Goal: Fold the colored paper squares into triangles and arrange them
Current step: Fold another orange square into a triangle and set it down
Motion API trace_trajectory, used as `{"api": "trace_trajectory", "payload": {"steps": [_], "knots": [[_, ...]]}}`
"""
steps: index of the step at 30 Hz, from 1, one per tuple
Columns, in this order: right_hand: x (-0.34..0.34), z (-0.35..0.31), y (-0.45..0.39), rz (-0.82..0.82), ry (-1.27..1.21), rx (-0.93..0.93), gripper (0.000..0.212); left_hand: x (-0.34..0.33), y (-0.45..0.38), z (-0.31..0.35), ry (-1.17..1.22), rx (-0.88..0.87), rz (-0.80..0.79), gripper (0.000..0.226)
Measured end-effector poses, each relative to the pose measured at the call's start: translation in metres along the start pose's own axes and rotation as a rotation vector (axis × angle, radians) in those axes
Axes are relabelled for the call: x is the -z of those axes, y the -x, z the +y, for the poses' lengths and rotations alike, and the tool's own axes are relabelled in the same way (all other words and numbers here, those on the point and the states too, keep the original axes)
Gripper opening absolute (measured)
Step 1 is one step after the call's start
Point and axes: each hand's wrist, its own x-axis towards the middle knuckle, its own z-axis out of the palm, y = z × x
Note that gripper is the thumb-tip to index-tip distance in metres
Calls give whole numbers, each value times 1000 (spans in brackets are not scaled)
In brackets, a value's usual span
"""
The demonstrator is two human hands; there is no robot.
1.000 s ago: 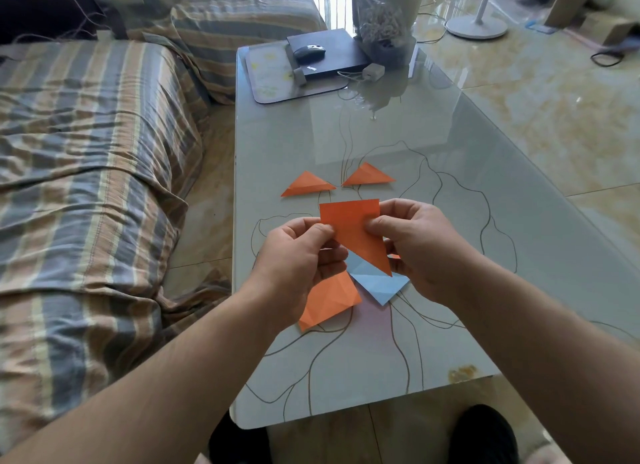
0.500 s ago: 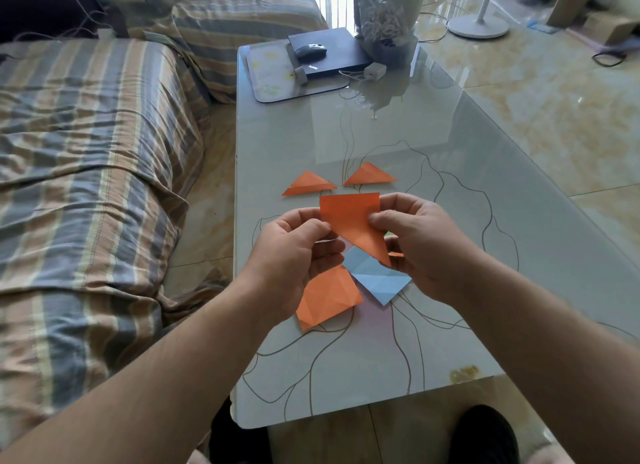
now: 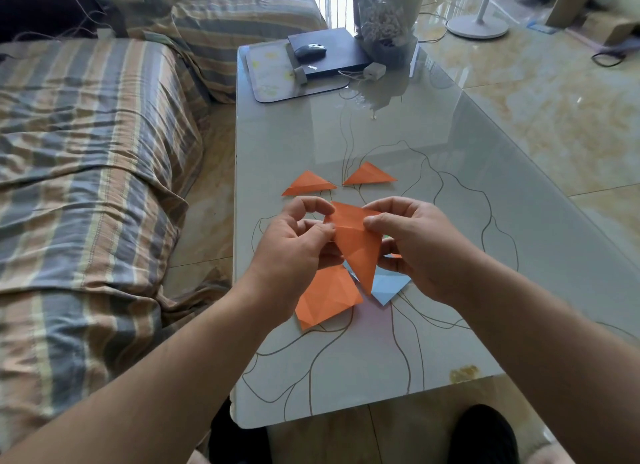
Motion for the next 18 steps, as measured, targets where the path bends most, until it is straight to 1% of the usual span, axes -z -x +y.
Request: {"api": "trace_trajectory", "payload": {"steps": [2,4,7,10,13,16,18], "knots": [[0,0,0,-11,-9,-2,7,-2,1,1,-4,13,3,15],[0,-1,1,-24,-12,1,9,-2,1,0,-42,15,2,20],[1,-2,2,-34,-43,-14,9,-2,1,-2,-106,10,-36,26],[2,-3,2,-31,-100,-46,12,0,2,-2,-88,10,-69,24],[3,-3,3,-25,-103,-66,14,0,1,-3,-84,8,-100,33],[2,-3,4,-24,-95,-70,11,-1,2,-4,-95,-17,-101,27],[1,-3,4,-4,-91,-69,8,-3,3,-4,-112,-32,-113,28]]}}
